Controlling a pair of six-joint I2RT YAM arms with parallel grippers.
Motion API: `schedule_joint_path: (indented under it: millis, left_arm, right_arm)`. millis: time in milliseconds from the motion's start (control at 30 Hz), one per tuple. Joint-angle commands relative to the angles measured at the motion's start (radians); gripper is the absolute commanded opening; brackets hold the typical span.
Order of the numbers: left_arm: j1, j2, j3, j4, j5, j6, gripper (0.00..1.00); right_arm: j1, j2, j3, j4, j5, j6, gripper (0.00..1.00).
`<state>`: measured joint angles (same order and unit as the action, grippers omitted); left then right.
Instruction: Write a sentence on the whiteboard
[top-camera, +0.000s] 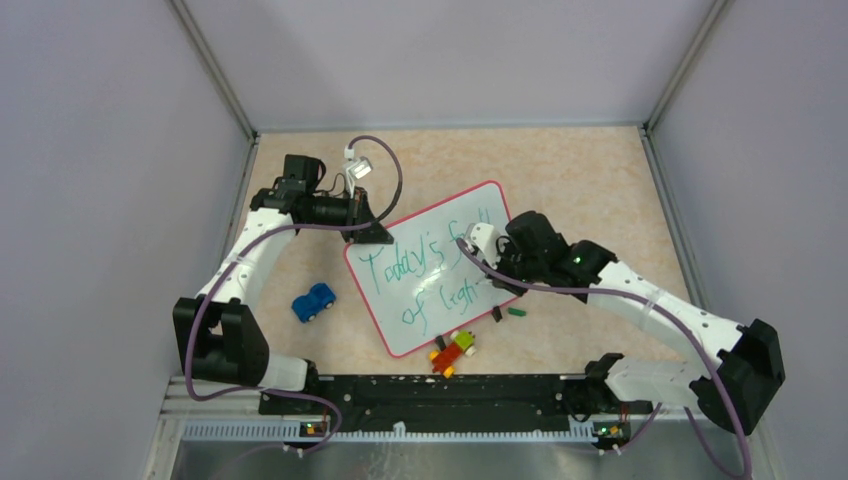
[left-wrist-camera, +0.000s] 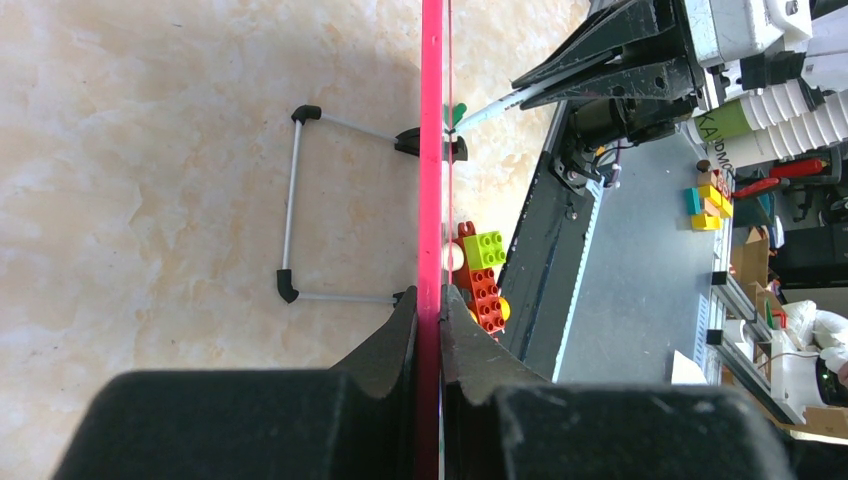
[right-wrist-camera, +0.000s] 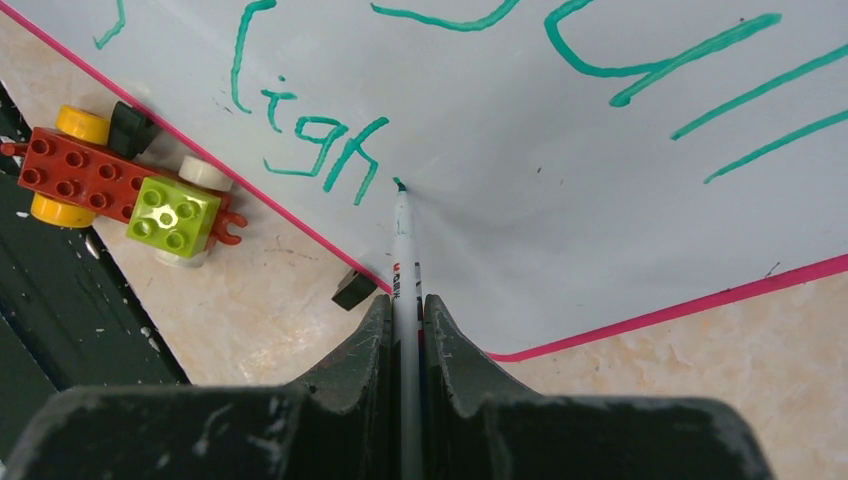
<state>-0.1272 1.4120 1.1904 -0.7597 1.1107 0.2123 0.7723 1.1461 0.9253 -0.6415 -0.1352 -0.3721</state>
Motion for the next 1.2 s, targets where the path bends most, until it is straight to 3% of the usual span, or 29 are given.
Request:
schedule_joint_path:
  millis: [0, 300, 567, 1167]
  left_arm:
    - [-0.015, 0.011, -0.016, -0.007, -0.022, 0.027, 0.00]
    - [-0.015, 0.012, -0.017, -0.006, -0.024, 0.025, 0.00]
    - [-0.015, 0.010, -0.014, -0.008, -0.022, 0.028, 0.00]
    - [-0.015, 0.013, -0.019, -0.007, -0.021, 0.034, 0.00]
  right_arm:
    - [-0.036, -0.029, 0.023, 0.010, 0.056, -0.023, 0.00]
    - [-0.061, -0.043, 0.032, -0.004, 0.051, -0.033, 0.00]
    - [-0.061, -0.057, 0.093, -0.062, -0.094, -0.049, 0.00]
    - [-0.061, 0.015, 0.074, 0.021, -0.006, -0.027, 0.00]
